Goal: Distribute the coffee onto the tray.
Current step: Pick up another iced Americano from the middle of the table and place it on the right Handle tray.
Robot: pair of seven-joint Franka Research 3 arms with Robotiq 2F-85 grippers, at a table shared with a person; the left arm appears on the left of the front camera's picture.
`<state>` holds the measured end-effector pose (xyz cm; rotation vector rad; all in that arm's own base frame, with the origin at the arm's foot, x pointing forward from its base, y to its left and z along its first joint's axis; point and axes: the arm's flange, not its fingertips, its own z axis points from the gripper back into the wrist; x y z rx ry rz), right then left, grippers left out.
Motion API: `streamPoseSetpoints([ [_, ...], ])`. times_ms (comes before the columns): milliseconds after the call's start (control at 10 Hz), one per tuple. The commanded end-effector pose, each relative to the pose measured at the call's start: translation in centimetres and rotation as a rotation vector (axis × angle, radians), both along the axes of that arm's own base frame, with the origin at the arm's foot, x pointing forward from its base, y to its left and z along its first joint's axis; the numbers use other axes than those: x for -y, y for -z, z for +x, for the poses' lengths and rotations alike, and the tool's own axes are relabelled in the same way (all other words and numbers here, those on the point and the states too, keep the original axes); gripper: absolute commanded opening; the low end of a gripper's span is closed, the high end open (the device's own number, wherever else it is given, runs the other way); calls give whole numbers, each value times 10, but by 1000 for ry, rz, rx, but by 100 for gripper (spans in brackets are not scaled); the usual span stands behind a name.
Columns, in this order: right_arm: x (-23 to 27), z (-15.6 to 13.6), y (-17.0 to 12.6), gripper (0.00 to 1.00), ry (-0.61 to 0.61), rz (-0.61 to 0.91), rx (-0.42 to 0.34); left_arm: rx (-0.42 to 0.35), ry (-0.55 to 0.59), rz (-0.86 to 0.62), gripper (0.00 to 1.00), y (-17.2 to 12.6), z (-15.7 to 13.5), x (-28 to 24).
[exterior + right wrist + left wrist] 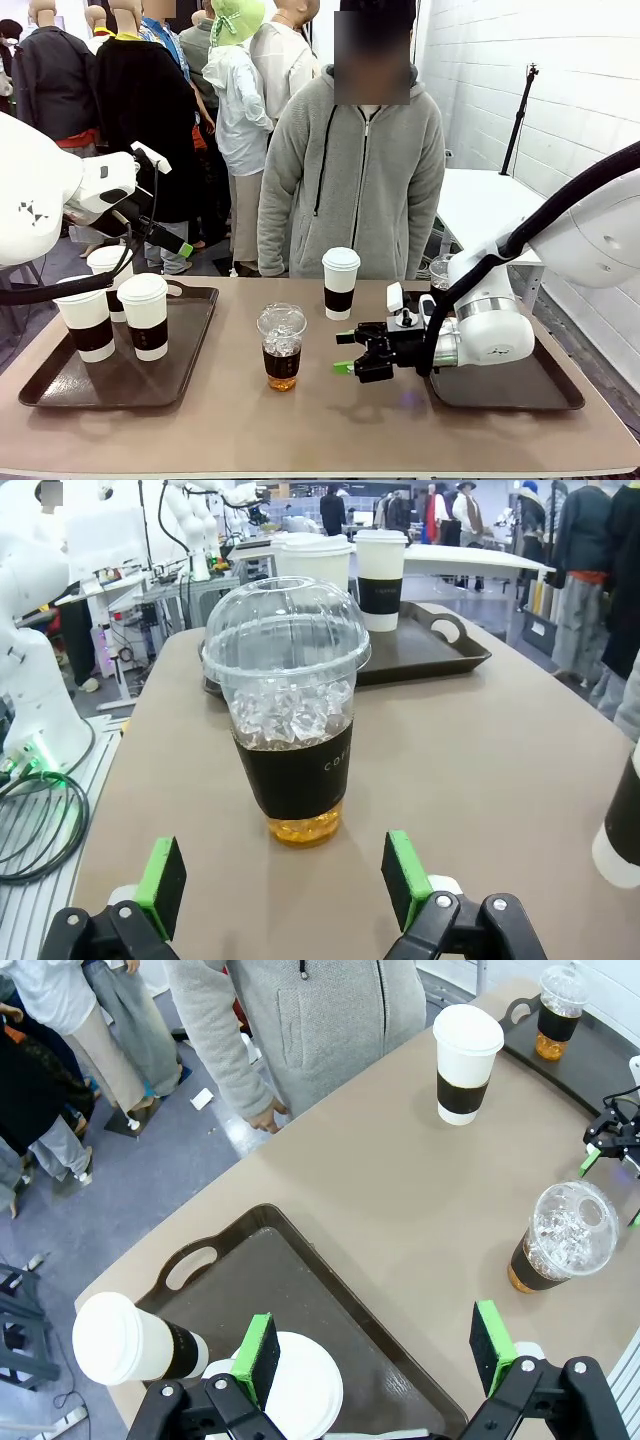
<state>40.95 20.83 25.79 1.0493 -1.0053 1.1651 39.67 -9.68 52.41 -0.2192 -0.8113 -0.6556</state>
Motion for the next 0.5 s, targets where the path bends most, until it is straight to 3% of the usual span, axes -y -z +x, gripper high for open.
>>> streamPoseSetpoints([
  [0, -1, -1, 2, 100, 52, -14, 51, -7, -2, 2, 100, -1, 2, -1],
  [100, 0, 0, 0, 100, 0, 0, 0, -7, -2, 2, 100, -1, 2, -1],
  [400, 0, 0, 0, 100, 0, 0, 0, -7, -2, 2, 100, -1, 2, -1],
])
